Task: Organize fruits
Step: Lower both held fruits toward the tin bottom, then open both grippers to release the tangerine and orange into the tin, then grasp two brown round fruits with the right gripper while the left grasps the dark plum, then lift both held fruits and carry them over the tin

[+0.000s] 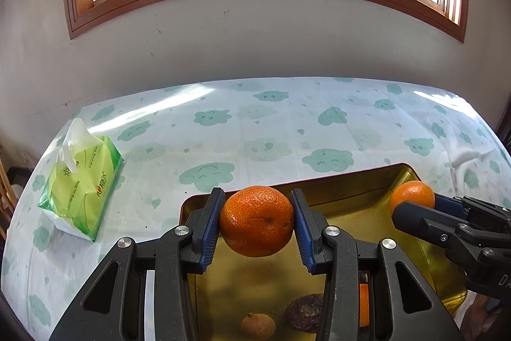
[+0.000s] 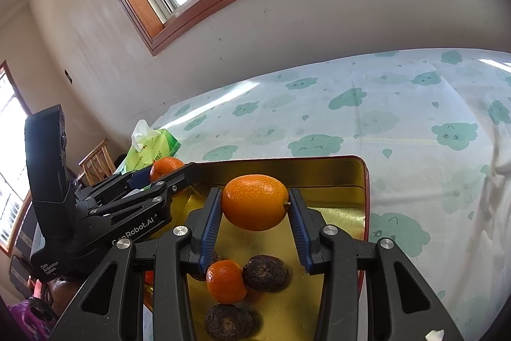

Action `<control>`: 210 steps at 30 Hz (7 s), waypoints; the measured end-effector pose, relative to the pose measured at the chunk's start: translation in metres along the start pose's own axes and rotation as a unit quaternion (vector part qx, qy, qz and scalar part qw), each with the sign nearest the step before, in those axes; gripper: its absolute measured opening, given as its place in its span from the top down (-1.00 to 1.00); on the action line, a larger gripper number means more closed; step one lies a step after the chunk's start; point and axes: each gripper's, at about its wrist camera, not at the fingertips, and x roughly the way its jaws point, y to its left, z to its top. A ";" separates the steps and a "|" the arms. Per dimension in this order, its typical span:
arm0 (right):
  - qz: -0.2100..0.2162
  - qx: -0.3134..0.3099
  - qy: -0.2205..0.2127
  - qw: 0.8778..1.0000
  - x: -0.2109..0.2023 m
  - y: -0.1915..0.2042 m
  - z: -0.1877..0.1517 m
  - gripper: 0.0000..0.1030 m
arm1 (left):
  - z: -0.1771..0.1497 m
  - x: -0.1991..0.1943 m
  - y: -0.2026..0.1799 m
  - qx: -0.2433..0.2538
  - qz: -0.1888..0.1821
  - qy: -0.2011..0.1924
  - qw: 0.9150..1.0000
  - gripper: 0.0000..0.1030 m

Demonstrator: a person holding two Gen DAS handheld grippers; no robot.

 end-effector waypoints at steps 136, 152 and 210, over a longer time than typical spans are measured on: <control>-0.097 -0.126 0.098 0.982 -0.061 -0.003 -0.117 0.19 | -0.152 -0.129 0.002 -0.003 -0.064 -0.002 0.998 -0.70; -0.043 -0.027 0.079 0.996 -0.081 -0.022 -0.125 0.18 | -0.141 -0.073 -0.013 -0.027 -0.078 0.073 0.994 -0.07; -0.025 -0.077 -0.036 0.996 -0.110 0.050 -0.056 0.18 | -0.070 -0.124 -0.010 -0.040 -0.051 -0.045 0.997 0.46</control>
